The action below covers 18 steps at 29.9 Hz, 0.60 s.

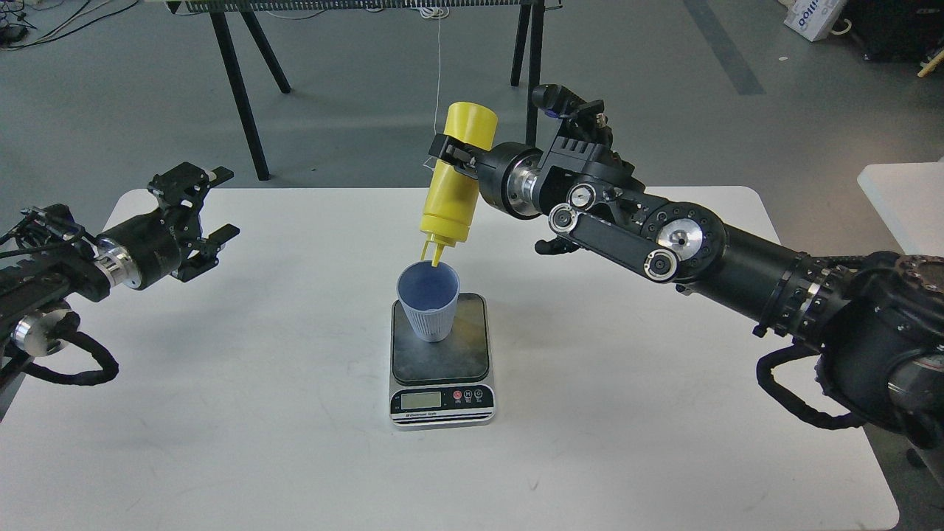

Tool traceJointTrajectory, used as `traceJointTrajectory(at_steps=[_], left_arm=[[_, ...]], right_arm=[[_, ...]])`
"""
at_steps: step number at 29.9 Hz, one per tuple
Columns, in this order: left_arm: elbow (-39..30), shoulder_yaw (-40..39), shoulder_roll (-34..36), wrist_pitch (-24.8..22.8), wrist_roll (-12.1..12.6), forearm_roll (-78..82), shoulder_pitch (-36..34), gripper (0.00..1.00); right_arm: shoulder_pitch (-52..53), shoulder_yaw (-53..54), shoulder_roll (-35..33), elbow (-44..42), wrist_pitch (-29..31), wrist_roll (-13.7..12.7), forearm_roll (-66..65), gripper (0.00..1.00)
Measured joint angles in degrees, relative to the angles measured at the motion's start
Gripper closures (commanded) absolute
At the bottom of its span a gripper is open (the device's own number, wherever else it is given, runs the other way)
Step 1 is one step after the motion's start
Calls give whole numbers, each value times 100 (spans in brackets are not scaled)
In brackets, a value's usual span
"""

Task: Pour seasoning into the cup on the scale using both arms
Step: 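Raise the bottle upright away from the cup with the right gripper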

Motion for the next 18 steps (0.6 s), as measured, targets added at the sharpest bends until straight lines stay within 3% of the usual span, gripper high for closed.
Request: traceJointTrajectory(at_steps=[5, 11, 18], left_arm=[[1, 0, -10, 0, 0, 1, 8, 1], [6, 0, -41, 0, 0, 19, 11, 1], [6, 0, -80, 0, 0, 48, 3, 1]], right_arm=[[279, 373, -19, -193, -15, 119, 30, 78], [398, 2152, -452, -370, 48, 112, 422, 78], [-3, 4094, -1175, -389, 79, -296, 3720, 78]])
